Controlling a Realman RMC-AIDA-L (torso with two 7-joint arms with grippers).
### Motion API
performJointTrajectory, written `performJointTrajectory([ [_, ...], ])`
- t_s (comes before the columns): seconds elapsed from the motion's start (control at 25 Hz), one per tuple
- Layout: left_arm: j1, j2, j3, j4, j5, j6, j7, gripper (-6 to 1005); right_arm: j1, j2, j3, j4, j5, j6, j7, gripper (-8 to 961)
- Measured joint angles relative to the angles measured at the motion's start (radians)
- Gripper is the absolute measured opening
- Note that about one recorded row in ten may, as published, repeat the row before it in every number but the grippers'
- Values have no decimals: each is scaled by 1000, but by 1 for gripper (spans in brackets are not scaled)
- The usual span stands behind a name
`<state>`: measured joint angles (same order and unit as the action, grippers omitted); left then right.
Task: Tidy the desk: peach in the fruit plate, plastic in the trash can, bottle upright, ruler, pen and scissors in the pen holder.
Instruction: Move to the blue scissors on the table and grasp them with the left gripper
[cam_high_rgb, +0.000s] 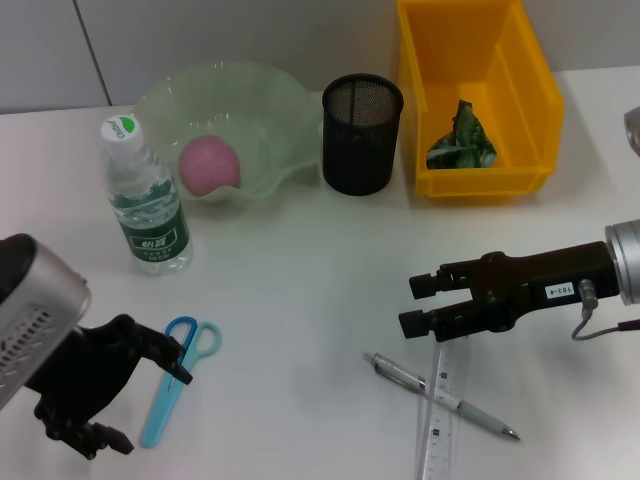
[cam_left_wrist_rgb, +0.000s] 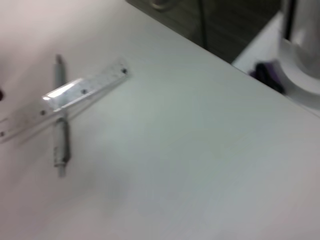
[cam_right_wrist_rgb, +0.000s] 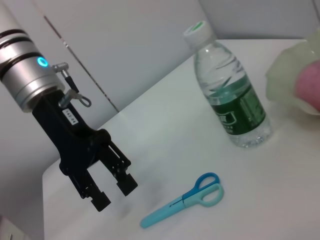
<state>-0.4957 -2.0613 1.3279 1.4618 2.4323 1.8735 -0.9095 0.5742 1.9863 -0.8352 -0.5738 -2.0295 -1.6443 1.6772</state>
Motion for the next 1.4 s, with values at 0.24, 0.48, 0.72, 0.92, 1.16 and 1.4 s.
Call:
performJointTrajectory([
  [0.24, -121, 27, 14, -84, 36, 19, 33, 813, -2, -8, 15, 3, 0, -5, 53, 816],
  [0.48, -224, 18, -13, -136, 111, 36, 100, 812, 15, -28, 16, -4, 0, -8, 101, 817],
  [0.72, -183, -7, 72, -52, 189, -5, 185, 812, 24, -37, 40, -3, -6, -5, 104, 817],
  [0.92, -157, -7, 167, -21, 208, -71, 209, 811, 21, -41, 43, 1, -7, -1, 99, 816],
  [1.16, -147, -9, 222, 0, 230, -107, 230, 810, 15, -41, 45, 2, -10, 0, 99, 816],
  [1.4, -163, -11, 293, -34, 282, -148, 275, 786, 14, -41, 54, 2, -11, 2, 102, 816],
])
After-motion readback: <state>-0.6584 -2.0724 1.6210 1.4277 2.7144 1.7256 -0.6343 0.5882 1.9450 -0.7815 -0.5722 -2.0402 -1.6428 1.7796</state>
